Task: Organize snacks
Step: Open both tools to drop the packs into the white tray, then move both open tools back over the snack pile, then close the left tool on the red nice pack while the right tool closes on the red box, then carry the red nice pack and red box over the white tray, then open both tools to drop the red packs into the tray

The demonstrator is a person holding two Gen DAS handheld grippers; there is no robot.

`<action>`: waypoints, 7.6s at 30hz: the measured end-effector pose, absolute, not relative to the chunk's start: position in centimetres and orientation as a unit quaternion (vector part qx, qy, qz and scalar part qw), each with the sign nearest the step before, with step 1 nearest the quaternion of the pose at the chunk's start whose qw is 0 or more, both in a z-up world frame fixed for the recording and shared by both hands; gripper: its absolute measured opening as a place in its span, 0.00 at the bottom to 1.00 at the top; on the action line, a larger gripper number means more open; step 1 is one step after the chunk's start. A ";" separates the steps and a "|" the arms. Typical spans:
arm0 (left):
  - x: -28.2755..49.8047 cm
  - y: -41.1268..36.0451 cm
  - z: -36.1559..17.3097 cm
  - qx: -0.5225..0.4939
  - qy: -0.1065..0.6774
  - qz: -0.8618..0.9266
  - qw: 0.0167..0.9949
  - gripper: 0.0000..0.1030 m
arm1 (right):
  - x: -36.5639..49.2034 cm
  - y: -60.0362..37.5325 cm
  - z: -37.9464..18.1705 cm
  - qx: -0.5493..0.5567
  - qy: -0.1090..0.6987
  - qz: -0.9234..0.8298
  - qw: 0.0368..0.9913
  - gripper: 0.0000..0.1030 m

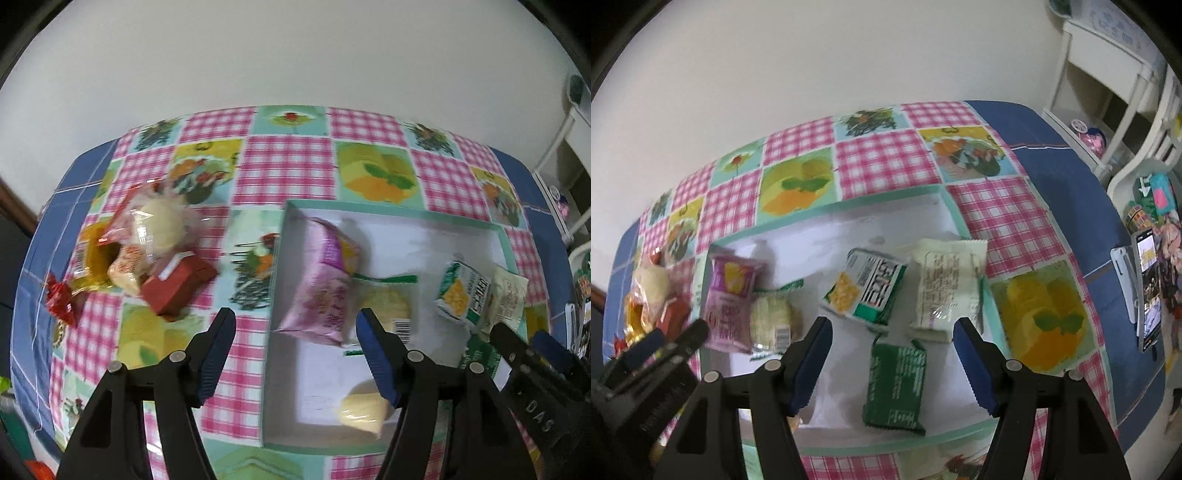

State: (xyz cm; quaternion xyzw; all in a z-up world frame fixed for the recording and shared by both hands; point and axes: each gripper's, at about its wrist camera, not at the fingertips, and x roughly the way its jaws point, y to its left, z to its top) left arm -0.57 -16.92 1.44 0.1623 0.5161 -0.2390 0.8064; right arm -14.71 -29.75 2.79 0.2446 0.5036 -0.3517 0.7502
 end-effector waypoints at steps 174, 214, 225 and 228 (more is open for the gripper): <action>7.9 -1.9 3.6 0.046 0.486 -0.129 0.863 0.46 | -7.4 -20.3 4.4 0.283 0.455 -0.251 0.807 0.41; -3.1 -16.8 -3.2 0.208 0.549 -0.284 0.758 0.47 | -13.0 -27.2 -1.1 0.350 0.498 -0.286 0.740 0.42; -2.6 -16.5 -2.6 0.173 0.562 -0.285 0.757 0.59 | -12.9 -27.0 0.1 0.347 0.488 -0.286 0.748 0.48; -2.2 -16.1 -1.7 0.163 0.555 -0.285 0.764 0.62 | -13.0 -26.9 1.1 0.344 0.477 -0.286 0.757 0.50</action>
